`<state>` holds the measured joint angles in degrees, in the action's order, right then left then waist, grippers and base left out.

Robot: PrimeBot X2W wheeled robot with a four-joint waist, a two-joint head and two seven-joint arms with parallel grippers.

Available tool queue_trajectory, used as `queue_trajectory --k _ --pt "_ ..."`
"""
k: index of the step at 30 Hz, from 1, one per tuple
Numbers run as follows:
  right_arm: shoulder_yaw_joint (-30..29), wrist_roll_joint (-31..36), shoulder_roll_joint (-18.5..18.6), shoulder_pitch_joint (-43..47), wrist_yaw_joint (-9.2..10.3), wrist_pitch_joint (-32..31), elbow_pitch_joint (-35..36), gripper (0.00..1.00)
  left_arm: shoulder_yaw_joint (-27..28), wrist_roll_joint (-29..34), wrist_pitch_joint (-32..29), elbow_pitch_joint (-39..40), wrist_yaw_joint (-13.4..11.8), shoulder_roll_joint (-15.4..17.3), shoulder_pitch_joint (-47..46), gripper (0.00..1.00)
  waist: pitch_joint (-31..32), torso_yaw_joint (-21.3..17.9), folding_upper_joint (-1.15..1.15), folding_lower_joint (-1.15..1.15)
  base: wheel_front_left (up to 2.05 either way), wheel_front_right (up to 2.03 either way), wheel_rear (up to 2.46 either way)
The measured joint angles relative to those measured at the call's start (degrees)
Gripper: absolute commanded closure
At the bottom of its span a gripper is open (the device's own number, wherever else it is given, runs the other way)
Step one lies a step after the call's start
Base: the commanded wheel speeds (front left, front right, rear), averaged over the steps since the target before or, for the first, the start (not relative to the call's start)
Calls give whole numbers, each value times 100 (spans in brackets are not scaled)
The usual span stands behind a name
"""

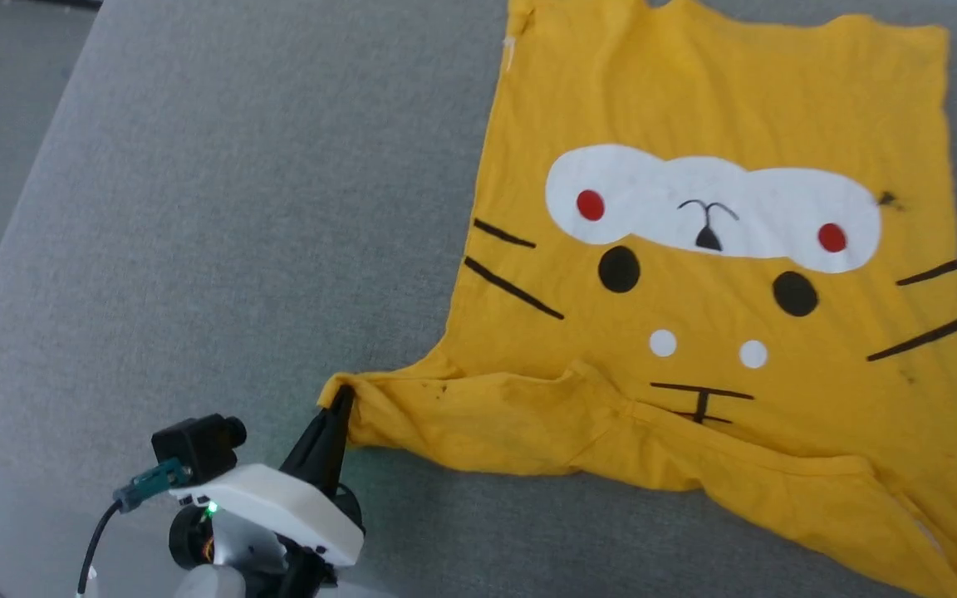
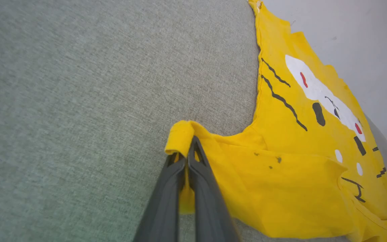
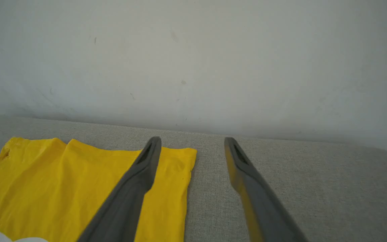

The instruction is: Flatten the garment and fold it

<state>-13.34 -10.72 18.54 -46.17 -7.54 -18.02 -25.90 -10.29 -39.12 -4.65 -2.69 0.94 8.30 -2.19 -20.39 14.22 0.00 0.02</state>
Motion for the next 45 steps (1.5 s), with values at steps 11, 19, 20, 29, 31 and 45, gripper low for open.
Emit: queue_trajectory --k 11,19,20,29,31,45 --pt "-377 654 346 -1431 0 -2072 -580 0 -116 -75 400 -99 225 -204 -279 100 -1025 517 0 -1 0 0 0" --pt "-850 1272 345 -1857 0 -3245 -328 15 -227 -125 672 -23 431 -275 -415 100 -1611 793 0 -2 0 0 0" --pt "-880 1293 338 -1857 0 -3326 -278 42 -230 -132 688 -13 465 -279 -419 100 -1661 821 0 -2 0 0 0" --pt "-829 1354 354 -1625 0 -2875 118 100 -277 -174 730 -109 508 -313 -499 100 -1671 919 0 -2 0 0 0" --pt "-822 1254 378 -1379 0 -2275 160 100 -277 -176 726 -180 508 -311 -504 100 -1569 907 0 -2 0 0 0" --pt "-1792 1037 -559 1636 -7 1259 1137 100 -59 -176 272 -272 -53 144 239 100 -234 534 0 -2 0 0 0"
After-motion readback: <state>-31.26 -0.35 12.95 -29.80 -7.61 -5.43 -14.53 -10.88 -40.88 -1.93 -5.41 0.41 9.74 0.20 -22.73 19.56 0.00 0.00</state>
